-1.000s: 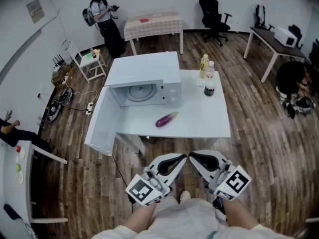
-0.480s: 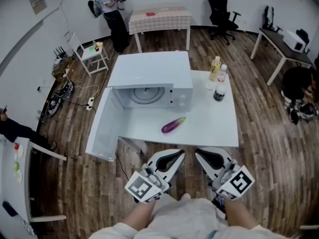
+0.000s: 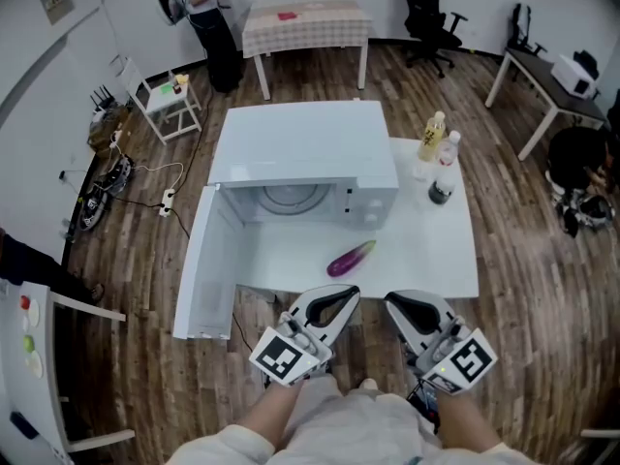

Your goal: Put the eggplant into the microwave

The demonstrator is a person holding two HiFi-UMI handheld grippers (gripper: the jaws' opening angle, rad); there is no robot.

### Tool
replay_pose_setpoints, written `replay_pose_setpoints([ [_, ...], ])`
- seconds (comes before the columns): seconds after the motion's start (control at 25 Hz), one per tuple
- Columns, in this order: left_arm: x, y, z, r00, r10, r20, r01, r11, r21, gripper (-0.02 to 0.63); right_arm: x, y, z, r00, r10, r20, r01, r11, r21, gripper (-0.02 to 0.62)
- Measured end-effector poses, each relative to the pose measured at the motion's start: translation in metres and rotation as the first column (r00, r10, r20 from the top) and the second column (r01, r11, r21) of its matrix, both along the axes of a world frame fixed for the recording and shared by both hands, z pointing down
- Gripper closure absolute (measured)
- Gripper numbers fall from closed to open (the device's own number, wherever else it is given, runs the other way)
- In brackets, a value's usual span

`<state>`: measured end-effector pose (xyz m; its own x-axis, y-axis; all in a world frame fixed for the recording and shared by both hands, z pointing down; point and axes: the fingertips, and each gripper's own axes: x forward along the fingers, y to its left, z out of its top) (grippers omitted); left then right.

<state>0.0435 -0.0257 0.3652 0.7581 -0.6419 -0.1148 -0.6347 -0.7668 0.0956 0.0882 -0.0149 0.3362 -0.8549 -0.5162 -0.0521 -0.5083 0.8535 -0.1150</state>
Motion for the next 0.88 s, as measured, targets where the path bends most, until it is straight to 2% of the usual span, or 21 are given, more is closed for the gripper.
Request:
replay_pose_setpoints([
  [0.16,-0.012,-0.023,0.018,1.000,0.004,0.012,-0.004,1.000,-0.003,0.600,-0.007,-0.010,0.013,1.000,0.013,-0.018,-0.014,1.000,-0.019,0.560],
  [0.28,-0.017,-0.040,0.036,0.999,0.006,0.036,-0.006,1.000,-0.015,0.555,-0.011,-0.017,0.024,0.999,0.023,-0.043,-0.024,0.999,-0.021,0.560],
  [0.44,-0.017,-0.058,0.061,0.999,0.017,0.049,-0.015,0.999,-0.038,0.529,-0.014,-0.021,0.037,0.997,0.028,-0.070,-0.031,0.999,-0.041,0.560],
  [0.68,-0.013,-0.080,0.102,0.996,0.033,0.079,-0.028,0.998,-0.061,0.447,-0.019,-0.026,0.052,0.996,0.041,-0.081,-0.046,0.997,-0.061,0.560],
  [0.88,-0.012,-0.095,0.140,0.993,0.041,0.113,-0.027,0.993,-0.118,0.371,-0.024,-0.027,0.064,0.995,0.047,-0.089,-0.054,0.995,-0.083,0.560],
])
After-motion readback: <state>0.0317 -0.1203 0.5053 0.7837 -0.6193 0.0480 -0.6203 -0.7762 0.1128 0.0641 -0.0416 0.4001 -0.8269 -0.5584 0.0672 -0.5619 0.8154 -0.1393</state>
